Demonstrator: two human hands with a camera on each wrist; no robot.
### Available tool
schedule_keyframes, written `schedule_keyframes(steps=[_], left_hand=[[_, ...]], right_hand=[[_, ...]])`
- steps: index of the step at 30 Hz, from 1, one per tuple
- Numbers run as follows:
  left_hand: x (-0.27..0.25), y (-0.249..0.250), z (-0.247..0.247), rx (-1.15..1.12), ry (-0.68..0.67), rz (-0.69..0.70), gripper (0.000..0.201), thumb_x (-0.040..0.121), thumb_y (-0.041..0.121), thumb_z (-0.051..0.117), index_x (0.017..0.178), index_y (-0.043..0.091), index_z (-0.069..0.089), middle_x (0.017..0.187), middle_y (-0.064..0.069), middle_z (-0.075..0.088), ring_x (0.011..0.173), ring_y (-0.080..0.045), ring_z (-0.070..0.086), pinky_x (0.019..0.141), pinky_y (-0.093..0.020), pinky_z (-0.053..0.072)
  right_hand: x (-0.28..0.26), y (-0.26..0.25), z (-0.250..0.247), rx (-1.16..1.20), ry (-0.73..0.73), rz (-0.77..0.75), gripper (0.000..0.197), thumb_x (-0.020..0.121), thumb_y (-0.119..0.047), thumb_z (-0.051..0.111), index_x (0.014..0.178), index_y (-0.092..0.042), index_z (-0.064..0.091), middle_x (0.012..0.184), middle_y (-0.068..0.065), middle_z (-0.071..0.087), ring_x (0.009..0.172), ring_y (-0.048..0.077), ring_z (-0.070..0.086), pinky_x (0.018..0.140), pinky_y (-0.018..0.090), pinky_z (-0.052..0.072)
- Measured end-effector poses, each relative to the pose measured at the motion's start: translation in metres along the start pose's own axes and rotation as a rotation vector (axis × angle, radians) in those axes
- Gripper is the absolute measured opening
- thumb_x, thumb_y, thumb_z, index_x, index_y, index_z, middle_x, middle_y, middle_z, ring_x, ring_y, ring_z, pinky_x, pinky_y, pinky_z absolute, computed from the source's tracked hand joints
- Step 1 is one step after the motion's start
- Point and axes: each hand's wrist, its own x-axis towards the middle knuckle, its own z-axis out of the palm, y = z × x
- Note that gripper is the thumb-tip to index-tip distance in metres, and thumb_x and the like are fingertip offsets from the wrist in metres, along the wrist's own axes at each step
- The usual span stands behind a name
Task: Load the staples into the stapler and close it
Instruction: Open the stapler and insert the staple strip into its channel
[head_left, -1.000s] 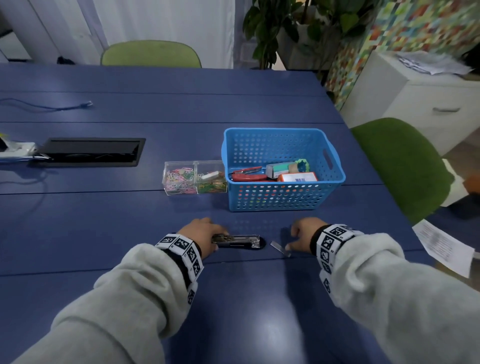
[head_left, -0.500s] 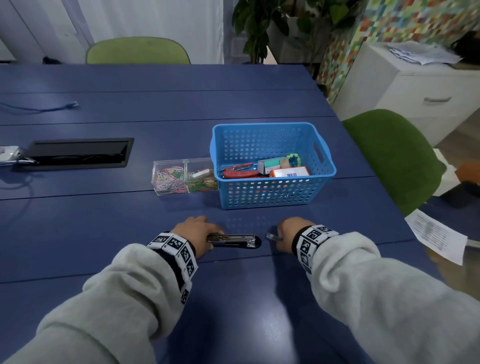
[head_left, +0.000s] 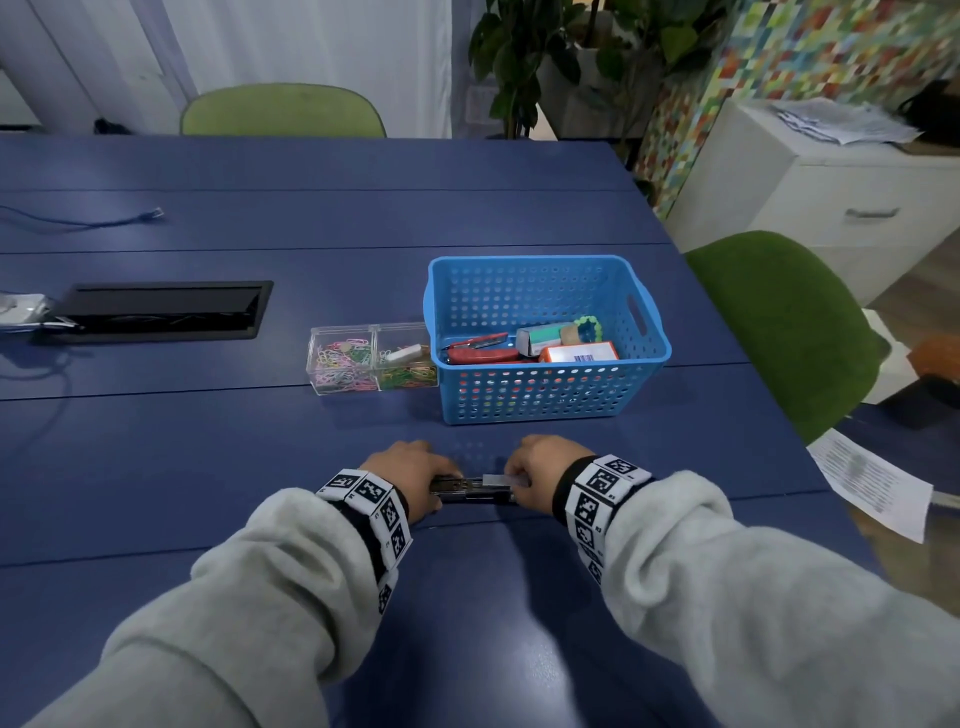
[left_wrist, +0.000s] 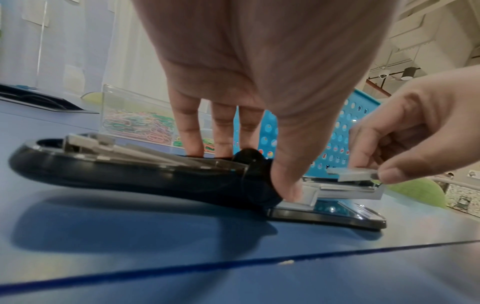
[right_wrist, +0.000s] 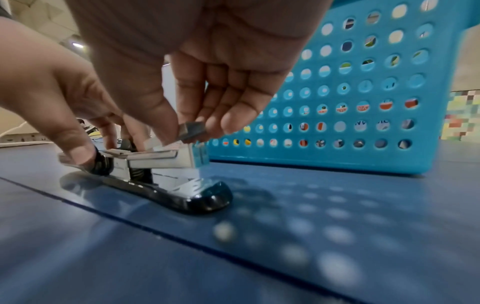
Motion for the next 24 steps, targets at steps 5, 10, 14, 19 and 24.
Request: schedule_keyframes(steps=[5, 10, 14, 19, 24], left_hand=[[-0.001, 0.0009, 0.0017, 0.006, 0.005, 0.001, 0.043, 0.085, 0.028, 0.063, 0.124, 0.043, 0.053, 0.122, -0.005, 0.052, 0.119, -0.028, 0.048, 0.1, -0.043, 0.044], [-0.0012, 0.0019, 0.0024, 0.008, 0.014, 0.006, 0.043, 0.085, 0.027, 0.063, 0.123, 0.042, 0.053, 0.123, -0.005, 0.052, 0.12, -0.027, 0.048, 0.099, -0.042, 0.045], [-0.0012, 0.0019, 0.0039, 0.002, 0.025, 0.008, 0.043, 0.084, 0.027, 0.064, 0.123, 0.042, 0.054, 0.123, -0.004, 0.052, 0.12, -0.027, 0.048, 0.1, -0.043, 0.045], [-0.0015, 0.0015, 0.0041, 0.012, 0.024, 0.013, 0.043, 0.085, 0.028, 0.063, 0.124, 0.042, 0.053, 0.124, -0.005, 0.052, 0.121, -0.028, 0.047, 0.101, -0.045, 0.045], [-0.0008, 0.0015, 0.0047, 0.02, 0.026, 0.02, 0.043, 0.085, 0.027, 0.063, 0.124, 0.042, 0.053, 0.124, -0.005, 0.052, 0.121, -0.028, 0.046, 0.101, -0.045, 0.044]], right_hand=[[0.0036, -0.0022, 0.0025, -0.048, 0.0, -0.009, 0.024, 0.086, -0.023, 0.056, 0.106, -0.014, 0.066, 0.113, 0.011, 0.057, 0.106, 0.031, 0.056, 0.089, 0.036, 0.049], [0.005, -0.0051, 0.0032, -0.112, -0.021, -0.014, 0.027, 0.087, -0.021, 0.052, 0.109, -0.011, 0.065, 0.115, 0.011, 0.056, 0.107, 0.031, 0.055, 0.087, 0.036, 0.049], [0.0027, -0.0037, 0.0052, -0.058, 0.006, -0.013, 0.024, 0.086, -0.022, 0.054, 0.105, -0.011, 0.065, 0.112, 0.012, 0.057, 0.103, 0.032, 0.057, 0.086, 0.036, 0.049], [0.002, -0.0051, 0.0049, -0.057, 0.006, -0.027, 0.025, 0.086, -0.02, 0.054, 0.107, -0.012, 0.066, 0.113, 0.012, 0.057, 0.105, 0.031, 0.057, 0.088, 0.035, 0.049], [0.0029, -0.007, 0.0049, -0.115, -0.011, -0.031, 0.026, 0.088, -0.018, 0.052, 0.108, -0.01, 0.065, 0.115, 0.012, 0.056, 0.106, 0.032, 0.056, 0.088, 0.038, 0.049]])
